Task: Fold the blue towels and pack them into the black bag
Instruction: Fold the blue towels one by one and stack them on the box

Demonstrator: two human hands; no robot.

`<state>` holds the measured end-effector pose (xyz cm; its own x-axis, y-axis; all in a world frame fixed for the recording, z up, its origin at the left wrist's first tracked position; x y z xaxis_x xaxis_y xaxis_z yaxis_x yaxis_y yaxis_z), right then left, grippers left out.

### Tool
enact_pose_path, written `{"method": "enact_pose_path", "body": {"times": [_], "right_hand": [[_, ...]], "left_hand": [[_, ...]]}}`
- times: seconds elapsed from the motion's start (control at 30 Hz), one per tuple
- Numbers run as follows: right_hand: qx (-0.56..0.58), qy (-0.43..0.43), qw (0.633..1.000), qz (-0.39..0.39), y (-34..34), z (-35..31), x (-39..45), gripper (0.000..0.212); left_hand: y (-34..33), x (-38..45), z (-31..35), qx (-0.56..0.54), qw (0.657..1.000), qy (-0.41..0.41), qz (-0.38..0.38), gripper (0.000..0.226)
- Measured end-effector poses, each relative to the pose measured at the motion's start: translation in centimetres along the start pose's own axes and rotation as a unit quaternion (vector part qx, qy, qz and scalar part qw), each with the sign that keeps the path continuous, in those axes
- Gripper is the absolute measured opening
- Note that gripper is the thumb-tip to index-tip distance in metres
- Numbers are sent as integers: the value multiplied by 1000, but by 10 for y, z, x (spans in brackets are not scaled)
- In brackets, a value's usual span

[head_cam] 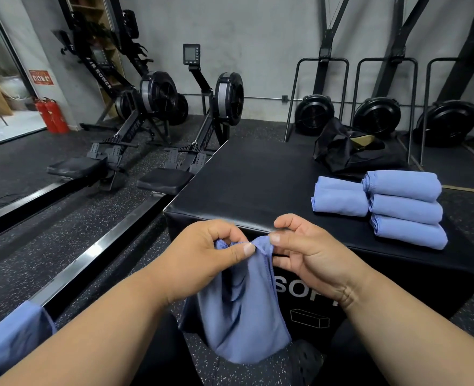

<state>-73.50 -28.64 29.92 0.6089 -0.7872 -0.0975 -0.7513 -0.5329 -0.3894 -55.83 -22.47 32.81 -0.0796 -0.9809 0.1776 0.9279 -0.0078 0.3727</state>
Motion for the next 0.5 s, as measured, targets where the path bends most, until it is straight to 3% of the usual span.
{"method": "enact_pose_path", "body": {"times": [0.3,0.5], "right_hand": [[-79,18,996,-36,-15,-5,-4,28],[-61,17,998,-23,-14,-4,-7,44]], "left_hand": [[-6,3,-4,15,1000,2,13,28],[-11,0,-8,-4,1000,8,5,41]]}}
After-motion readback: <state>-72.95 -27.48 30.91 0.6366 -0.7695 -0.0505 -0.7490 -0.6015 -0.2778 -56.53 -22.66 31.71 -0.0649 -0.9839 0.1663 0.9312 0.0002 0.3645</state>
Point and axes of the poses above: each hand's wrist, its own x-axis towards the middle knuckle, its own y-axis out of the back of the hand, z = x × y, the point moved 6 cm from there along x, towards the middle knuckle
